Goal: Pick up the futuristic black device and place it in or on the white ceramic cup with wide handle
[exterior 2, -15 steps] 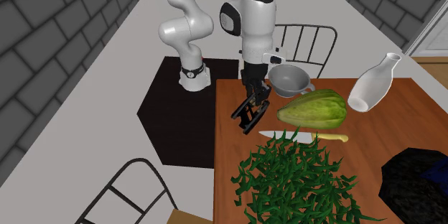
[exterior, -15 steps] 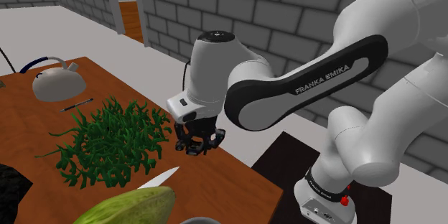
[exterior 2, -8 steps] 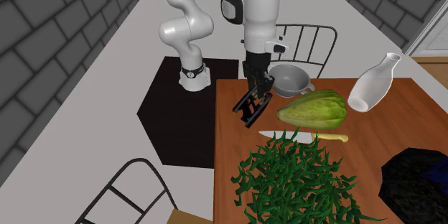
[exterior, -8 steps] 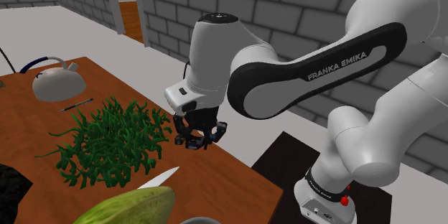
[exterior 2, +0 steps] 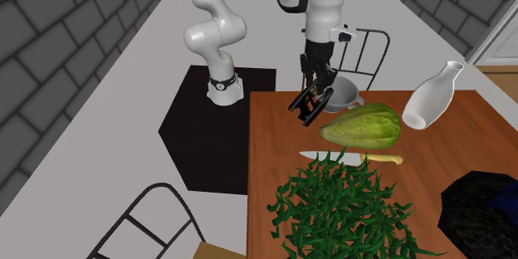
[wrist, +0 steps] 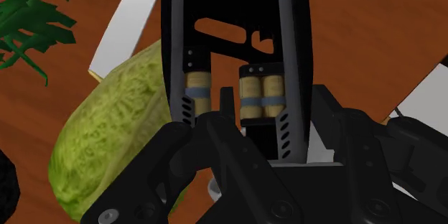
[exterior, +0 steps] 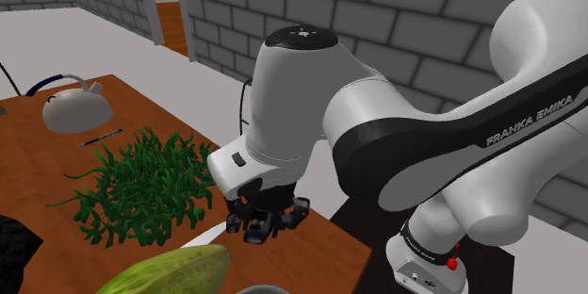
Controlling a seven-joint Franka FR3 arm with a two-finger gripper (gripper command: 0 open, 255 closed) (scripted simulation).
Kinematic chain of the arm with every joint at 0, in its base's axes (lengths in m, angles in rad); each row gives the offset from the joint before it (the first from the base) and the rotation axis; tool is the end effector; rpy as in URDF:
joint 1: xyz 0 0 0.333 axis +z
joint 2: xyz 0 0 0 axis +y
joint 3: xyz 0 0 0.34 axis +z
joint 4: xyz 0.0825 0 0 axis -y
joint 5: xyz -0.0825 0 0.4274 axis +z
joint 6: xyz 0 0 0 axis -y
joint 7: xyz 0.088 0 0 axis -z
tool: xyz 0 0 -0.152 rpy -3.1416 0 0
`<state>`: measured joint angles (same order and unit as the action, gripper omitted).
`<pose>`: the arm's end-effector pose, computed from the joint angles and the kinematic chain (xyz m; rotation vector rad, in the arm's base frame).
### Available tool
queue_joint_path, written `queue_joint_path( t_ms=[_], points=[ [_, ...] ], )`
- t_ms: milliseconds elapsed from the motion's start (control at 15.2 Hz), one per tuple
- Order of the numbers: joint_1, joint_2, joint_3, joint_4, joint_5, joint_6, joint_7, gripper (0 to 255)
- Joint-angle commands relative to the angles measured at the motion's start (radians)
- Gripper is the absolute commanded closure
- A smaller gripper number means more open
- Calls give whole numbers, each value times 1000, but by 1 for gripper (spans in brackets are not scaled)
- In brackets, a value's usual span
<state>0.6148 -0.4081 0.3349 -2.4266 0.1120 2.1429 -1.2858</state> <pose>0.2673 0.3871 0.4162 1.4530 2.7221 0.1537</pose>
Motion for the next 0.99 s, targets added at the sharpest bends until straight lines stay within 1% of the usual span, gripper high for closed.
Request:
queue_joint_path(
  t_ms=[0, 396, 792, 924],
  points=[
    [20, -1, 38, 4, 10, -2, 52, 255],
    [67, 33, 156, 65, 22, -22, 213, 255],
    [96, 111, 279, 163, 0, -42, 385, 255],
    [95, 120, 285, 144, -4, -14, 389, 255]
  ],
)
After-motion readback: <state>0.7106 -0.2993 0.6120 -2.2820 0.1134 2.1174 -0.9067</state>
